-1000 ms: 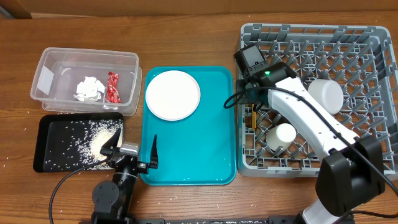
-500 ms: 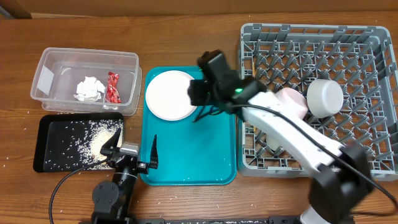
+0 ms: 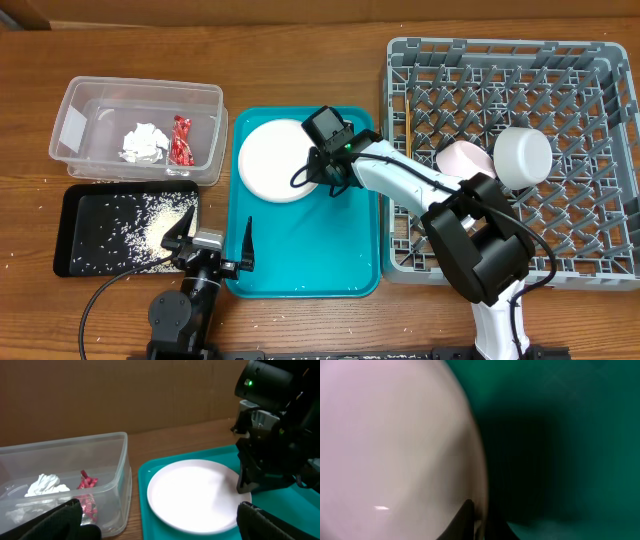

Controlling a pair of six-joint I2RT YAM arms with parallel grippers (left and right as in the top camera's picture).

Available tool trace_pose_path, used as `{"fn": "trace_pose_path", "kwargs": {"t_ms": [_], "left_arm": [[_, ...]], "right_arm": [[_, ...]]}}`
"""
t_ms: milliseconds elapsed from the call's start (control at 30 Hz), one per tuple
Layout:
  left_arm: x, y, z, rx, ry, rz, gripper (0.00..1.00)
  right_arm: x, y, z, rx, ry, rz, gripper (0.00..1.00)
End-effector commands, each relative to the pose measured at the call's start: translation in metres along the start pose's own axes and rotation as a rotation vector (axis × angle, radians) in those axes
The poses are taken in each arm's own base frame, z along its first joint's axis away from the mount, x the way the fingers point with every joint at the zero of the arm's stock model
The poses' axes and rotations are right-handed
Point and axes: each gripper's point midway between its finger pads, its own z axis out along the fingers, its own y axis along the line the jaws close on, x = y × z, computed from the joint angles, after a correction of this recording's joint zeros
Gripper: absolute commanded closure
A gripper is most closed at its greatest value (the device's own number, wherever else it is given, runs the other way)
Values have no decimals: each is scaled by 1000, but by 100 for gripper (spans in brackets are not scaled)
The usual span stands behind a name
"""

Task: Sort waste into correct bins and load items into the dishwasher
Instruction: 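Grasp the edge of the white plate with the right gripper, then stand the white plate upright in the rack and release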

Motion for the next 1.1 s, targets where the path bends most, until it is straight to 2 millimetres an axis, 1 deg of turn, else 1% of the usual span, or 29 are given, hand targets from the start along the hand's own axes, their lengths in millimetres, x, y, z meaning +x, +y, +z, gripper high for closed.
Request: {"fn": "trace_pose_path", "kwargs": {"t_ms": [0,33,100,167,200,233,267,300,333,400,433,500,533,567,600,667,700,767,867,900,933,1067], "left_arm": [[1,3,0,-13,-3,9,0],[1,3,0,-13,-3,9,0],[1,3,0,-13,-3,9,0],[1,3,0,-13,-3,9,0],[1,3,0,-13,-3,9,0],[1,3,0,-13,-3,9,0],[1,3,0,-13,-3,9,0],[1,3,0,-13,-3,9,0],[1,3,0,-13,-3,9,0],[1,3,0,-13,-3,9,0],[1,3,0,-13,-3,9,0],[1,3,0,-13,-3,9,0],[1,3,0,-13,-3,9,0],[1,3,0,-13,-3,9,0],[1,3,0,-13,-3,9,0],[1,3,0,-13,-3,9,0],[1,3,0,-13,-3,9,0],[1,3,0,-13,-3,9,0],[1,3,0,-13,-3,9,0],[1,3,0,-13,-3,9,0],[1,3,0,-13,-3,9,0],[1,3,0,-13,-3,9,0]], "right_arm": [[-9,6,-15,-18,-28,2,96],[-12,7,-20,-25,-37,4,96],[-23,8,-40,-43,-71,14,96],[-38,3,-67,-29,-136,23,96],[-51,-4,-96,1,-218,21,96],[-59,-8,-115,22,-270,10,96],[-69,-15,-147,61,-356,-16,96],[-75,-22,-166,93,-405,-32,96],[-83,-38,-200,172,-499,-44,96],[-93,-68,-248,324,-636,-38,96],[-96,-87,-276,430,-717,-22,96],[-97,-116,-317,611,-826,0,96],[-97,-126,-330,681,-863,11,96],[-97,-141,-348,792,-911,27,96],[-97,-146,-353,826,-924,35,96],[-100,-155,-354,859,-922,50,96],[-104,-165,-351,882,-914,71,96],[-113,-176,-346,914,-908,97,96],[-129,-186,-337,952,-889,82,96],[-134,-187,-333,956,-877,63,96],[-141,-186,-325,964,-851,17,96],[-153,-182,-304,1023,-807,-71,96]]}}
